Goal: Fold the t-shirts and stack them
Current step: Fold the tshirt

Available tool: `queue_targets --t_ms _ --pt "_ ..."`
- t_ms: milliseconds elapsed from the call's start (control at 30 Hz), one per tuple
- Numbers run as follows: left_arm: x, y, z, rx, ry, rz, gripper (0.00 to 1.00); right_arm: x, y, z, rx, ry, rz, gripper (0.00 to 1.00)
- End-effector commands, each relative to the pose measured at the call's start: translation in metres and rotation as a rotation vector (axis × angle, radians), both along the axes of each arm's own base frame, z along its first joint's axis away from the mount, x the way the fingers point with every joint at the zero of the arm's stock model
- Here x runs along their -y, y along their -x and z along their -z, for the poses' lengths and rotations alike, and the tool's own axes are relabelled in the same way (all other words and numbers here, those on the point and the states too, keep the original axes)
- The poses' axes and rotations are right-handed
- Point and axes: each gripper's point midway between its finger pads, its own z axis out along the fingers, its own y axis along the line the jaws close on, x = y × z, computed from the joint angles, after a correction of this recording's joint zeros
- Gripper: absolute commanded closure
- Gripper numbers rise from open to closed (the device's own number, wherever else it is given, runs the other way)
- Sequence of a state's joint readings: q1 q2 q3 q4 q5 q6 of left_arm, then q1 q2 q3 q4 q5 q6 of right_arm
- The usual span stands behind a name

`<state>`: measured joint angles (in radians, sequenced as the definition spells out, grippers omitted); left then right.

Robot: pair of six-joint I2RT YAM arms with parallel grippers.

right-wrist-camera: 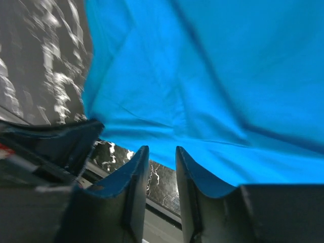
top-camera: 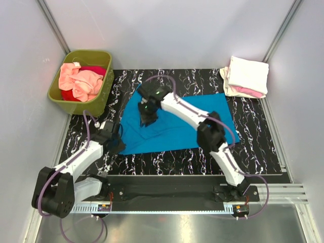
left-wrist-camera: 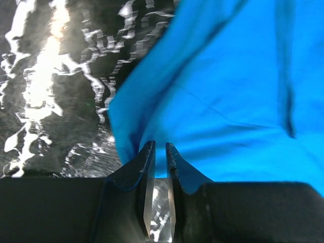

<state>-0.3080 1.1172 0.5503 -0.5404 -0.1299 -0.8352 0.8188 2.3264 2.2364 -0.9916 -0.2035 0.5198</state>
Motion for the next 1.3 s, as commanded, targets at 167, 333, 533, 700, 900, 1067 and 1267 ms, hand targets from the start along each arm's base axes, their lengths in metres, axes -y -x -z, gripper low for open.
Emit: queue_targets --t_ms 167,333,533,700,900,1067,1267 --pt "-0.012 0.006 0.026 -0.013 0.018 -0.05 0.85 -0.025 0.055 0.039 -0.198 0.037 -0.08 0.68" --pt "-0.013 0.012 0.035 -0.029 0.016 -0.054 0.86 -0.025 0.063 0.058 -0.218 0.077 -0.085 0.68" --pt "-0.016 0.014 0.036 -0.028 0.01 -0.055 0.87 -0.019 0.061 0.075 -0.217 0.12 -0.075 0.69" --pt "-0.017 0.014 0.036 -0.027 0.007 -0.057 0.87 -0.004 0.049 0.087 -0.153 0.221 -0.048 0.7" --pt "-0.017 0.014 0.036 -0.023 0.007 -0.058 0.87 0.007 0.035 0.089 -0.081 0.288 -0.034 0.62" --pt "-0.017 0.015 0.036 -0.016 0.01 -0.059 0.87 0.004 0.021 0.082 -0.024 0.291 -0.01 0.61" --pt "-0.018 0.016 0.036 -0.015 0.006 -0.063 0.88 0.006 -0.001 0.077 0.04 0.298 0.024 0.65"
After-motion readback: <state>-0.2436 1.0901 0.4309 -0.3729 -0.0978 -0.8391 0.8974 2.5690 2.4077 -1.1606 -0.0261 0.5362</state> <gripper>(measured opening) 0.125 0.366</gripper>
